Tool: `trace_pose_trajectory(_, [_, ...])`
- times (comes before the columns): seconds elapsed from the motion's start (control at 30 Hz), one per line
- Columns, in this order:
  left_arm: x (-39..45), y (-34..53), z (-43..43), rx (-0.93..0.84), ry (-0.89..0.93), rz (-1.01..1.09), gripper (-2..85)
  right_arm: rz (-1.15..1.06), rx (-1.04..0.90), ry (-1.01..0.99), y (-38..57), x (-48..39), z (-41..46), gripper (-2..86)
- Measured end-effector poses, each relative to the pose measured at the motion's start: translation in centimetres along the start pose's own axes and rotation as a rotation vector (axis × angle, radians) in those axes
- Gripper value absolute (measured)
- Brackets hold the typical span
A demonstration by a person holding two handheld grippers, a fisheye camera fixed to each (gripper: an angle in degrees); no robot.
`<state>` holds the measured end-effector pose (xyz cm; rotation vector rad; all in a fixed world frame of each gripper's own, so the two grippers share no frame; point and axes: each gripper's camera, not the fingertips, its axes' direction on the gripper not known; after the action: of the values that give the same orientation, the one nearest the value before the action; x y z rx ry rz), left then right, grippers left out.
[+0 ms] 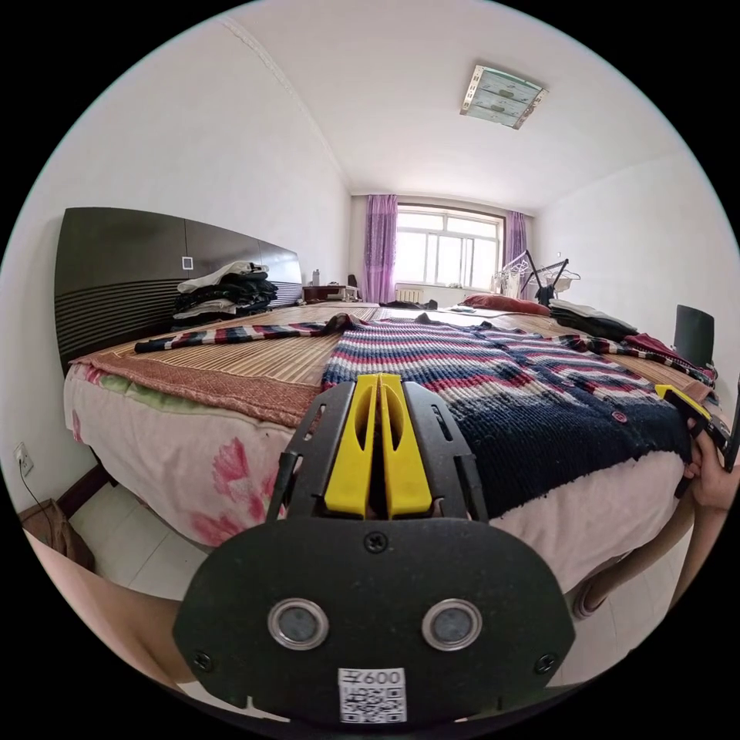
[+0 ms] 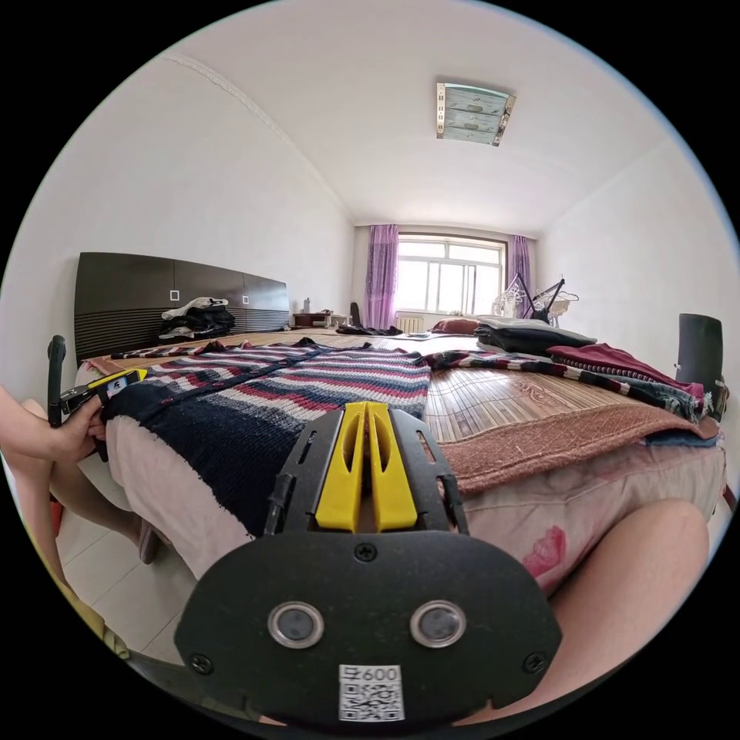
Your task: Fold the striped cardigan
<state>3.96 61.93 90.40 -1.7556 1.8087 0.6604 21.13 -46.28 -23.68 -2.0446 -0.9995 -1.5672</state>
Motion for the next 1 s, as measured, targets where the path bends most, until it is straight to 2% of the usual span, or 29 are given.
trace_pose_trajectory(1.0, [0.12,-0.13,-0.16,0.001,0.001,-0.003,1.0,0.001,0.002,0.002,0.14,0.14,0.02,-0.8])
